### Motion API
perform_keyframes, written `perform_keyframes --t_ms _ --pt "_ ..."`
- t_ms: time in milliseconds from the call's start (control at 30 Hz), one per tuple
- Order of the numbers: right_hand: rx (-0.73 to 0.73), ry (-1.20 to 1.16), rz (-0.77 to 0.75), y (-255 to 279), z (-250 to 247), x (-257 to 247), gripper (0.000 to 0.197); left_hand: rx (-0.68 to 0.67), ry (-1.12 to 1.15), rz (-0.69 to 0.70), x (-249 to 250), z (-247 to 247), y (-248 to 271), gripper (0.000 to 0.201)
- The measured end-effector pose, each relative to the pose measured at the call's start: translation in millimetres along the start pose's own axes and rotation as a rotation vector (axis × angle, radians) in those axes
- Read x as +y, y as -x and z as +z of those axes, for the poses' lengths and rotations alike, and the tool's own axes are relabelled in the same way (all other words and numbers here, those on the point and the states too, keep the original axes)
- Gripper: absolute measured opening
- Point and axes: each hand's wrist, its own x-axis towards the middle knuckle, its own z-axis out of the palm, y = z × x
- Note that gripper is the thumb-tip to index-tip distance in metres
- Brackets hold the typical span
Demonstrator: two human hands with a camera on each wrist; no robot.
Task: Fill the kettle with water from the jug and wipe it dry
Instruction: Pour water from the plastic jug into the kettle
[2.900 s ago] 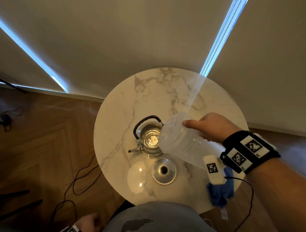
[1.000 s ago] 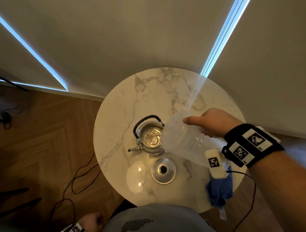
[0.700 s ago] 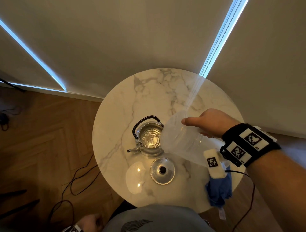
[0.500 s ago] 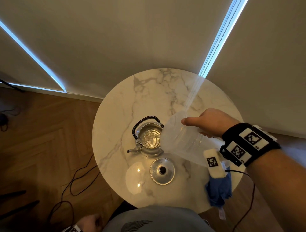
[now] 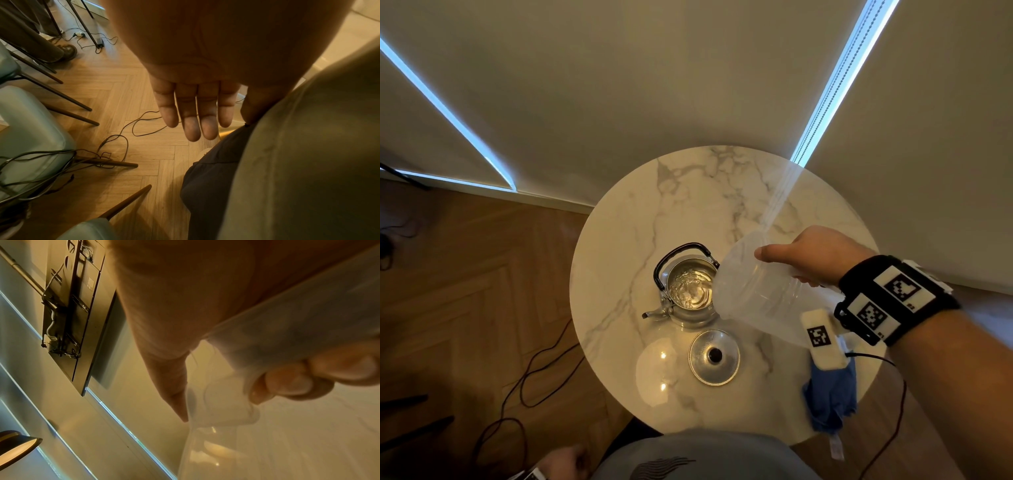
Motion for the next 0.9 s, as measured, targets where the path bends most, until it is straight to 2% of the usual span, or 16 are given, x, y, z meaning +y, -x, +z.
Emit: perform_keyframes --t_ms 33,67,133,167,233,333,600,800,900 --pt "0.001 0.003 0.001 0.2 0.0 -0.4 0.065 -0.032 -0.002 0.100 -2.8 -0.2 6.7 0.041" --pt "0.002 0.006 0.000 0.4 -0.1 -0.8 0.066 -0.101 0.003 0.129 -6.7 0.7 12.5 0.039" --pt "0.003 0.008 0.001 0.3 0.1 -1.2 0.066 -0.135 -0.014 0.083 -6.3 -0.3 5.1 0.043" --pt "0.004 0.007 0.003 0.2 0.2 -1.2 0.066 -0.064 0.035 0.047 -8.0 2.2 -3.2 0.050" --pt "0.005 0.001 0.005 0.0 0.2 -1.0 0.066 0.000 -0.043 0.068 -5.8 6.4 -18.5 0.053" --pt "0.007 0.003 0.004 0.6 0.1 -1.4 0.066 0.000 -0.068 0.119 -9.8 9.4 -28.5 0.053" --pt "0.015 0.018 0.001 2.4 -0.3 -1.6 0.066 -0.109 -0.050 -0.027 -4.2 7.6 -30.5 0.051" --pt "0.018 0.005 -0.003 4.0 -0.3 -2.3 0.064 -0.094 -0.038 -0.060 2.6 5.5 -20.6 0.052" --pt "0.009 -0.002 -0.001 3.5 0.6 -2.7 0.065 -0.070 -0.059 -0.012 2.1 2.8 -16.5 0.051"
